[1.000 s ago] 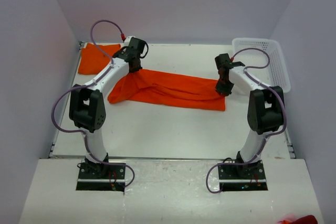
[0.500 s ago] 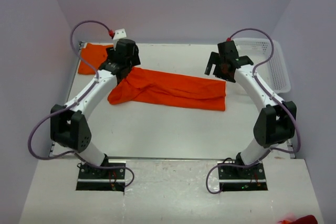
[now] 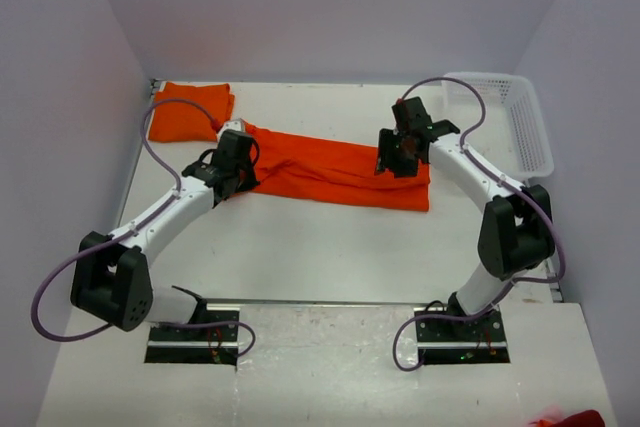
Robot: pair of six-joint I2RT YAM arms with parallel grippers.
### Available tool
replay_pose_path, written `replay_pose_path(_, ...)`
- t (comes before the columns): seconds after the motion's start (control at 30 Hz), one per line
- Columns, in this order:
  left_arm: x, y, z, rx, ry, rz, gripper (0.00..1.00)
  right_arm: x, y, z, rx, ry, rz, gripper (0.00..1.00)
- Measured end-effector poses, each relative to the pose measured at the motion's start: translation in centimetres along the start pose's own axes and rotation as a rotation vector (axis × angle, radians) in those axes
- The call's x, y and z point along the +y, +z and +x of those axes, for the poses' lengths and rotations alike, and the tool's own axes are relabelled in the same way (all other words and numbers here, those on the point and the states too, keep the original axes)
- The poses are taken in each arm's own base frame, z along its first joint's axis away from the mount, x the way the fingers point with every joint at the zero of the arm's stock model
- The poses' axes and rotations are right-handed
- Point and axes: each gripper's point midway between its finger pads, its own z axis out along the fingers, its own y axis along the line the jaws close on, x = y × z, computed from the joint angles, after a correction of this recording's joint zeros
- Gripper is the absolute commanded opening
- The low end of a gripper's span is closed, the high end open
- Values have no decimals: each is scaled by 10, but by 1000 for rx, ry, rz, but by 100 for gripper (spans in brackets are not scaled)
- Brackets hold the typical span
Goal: Fold and stack the t-shirts
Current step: Fold the other side of the tshirt into a rectangle
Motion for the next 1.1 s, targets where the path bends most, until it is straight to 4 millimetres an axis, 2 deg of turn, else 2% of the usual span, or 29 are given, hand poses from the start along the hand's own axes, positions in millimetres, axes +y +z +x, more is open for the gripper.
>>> replay_pose_path(0.07, 18, 1, 24, 60, 10, -63, 31, 7, 4, 6, 25, -24, -30, 62)
replay_pose_path(0.13, 31, -1, 31, 75, 6, -121, 44, 13, 7, 9, 39, -39, -47, 61)
replay_pose_path(0.3, 59, -14, 20, 2, -15, -261, 44, 20, 9, 11, 36, -56, -73, 61)
replay_pose_path(0.4, 71, -14, 20, -11, -10, -333, 44, 18, 10, 15, 38, -61, -72, 61)
replay_pose_path(0.63, 86, 17, 51, 102, 59, -442, 40, 20, -7, 10, -5, -77, -94, 61)
replay_pose_path(0.77, 90, 27, 61, 141, 83, -465, 40, 23, -16, 5, -34, -81, -111, 61)
replay_pose_path(0.87, 88, 29, 57, 134, 83, -461, 40, 24, -18, 4, -44, -82, -123, 61)
replay_pose_path(1.1, 83, 41, 28, 89, 57, -454, 39, 24, -16, 12, -24, -83, -137, 61)
